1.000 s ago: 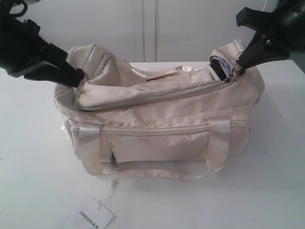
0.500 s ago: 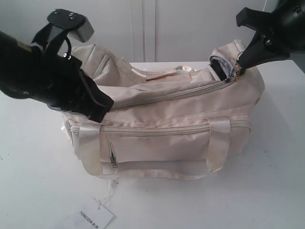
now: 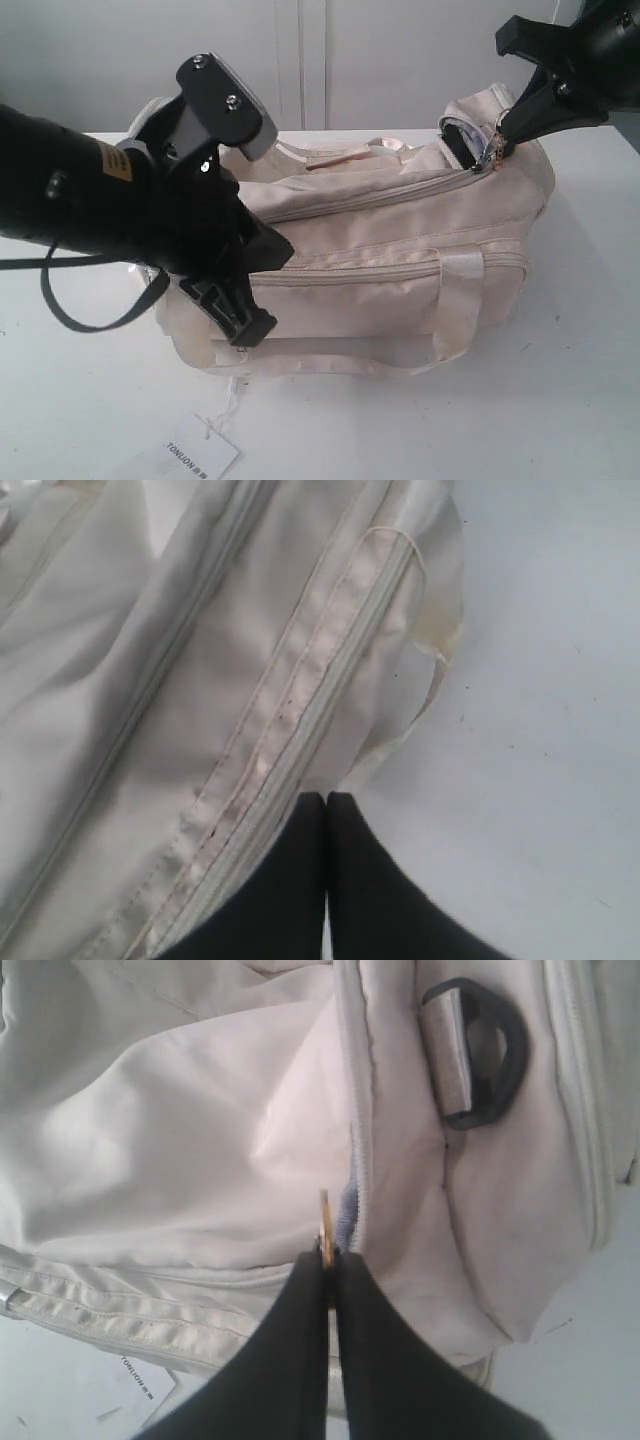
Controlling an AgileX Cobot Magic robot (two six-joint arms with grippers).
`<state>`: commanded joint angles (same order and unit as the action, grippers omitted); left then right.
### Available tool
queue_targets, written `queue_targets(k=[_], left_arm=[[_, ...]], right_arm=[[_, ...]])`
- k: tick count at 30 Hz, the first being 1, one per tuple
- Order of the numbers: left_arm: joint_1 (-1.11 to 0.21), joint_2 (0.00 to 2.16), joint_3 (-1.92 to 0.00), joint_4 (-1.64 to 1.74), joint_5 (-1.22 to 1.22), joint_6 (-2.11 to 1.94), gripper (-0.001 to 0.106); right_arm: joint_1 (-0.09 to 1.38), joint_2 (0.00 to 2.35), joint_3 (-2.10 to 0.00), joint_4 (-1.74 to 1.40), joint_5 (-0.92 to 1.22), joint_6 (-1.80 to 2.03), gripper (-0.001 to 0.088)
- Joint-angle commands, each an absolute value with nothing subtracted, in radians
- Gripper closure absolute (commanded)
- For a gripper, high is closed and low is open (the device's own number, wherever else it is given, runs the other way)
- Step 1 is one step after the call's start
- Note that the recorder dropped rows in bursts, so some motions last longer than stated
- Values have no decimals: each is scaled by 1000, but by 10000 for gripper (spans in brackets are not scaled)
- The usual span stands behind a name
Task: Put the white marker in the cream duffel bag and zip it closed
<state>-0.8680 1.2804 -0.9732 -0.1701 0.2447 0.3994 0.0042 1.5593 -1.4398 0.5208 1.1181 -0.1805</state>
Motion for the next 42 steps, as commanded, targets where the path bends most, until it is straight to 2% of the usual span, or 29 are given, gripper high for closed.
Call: queue_targets(k=[11,15,22,27,32,38,42], left_arm=[[-909,1280,-987,-11,244,356,1053],[-909,1280,-1035,148,353,286,1053],[-909,1284,-1139,661,657,-189,1053],[-910,1284,-1166,709,660,-207,1053],[-985,1301,-1166,691,647,-207,1053],[-1167,1402,-1166,794,710,-202,1053],[-1247,1491,-1166,880,607,-202,1053]], right_arm=[[4,1559,-1440,519,1118,-183,868],[4,1559,-1440,519,1118,-183,868],[4,1559,-1440,519,1118,-183,868],[4,1559,-1440,519,1118,-183,868],[4,1559,-1440,519,1120,-183,868],[4,1559,-1440,519,1120,-183,868],[4,1559,-1440,519,1120,-183,868]])
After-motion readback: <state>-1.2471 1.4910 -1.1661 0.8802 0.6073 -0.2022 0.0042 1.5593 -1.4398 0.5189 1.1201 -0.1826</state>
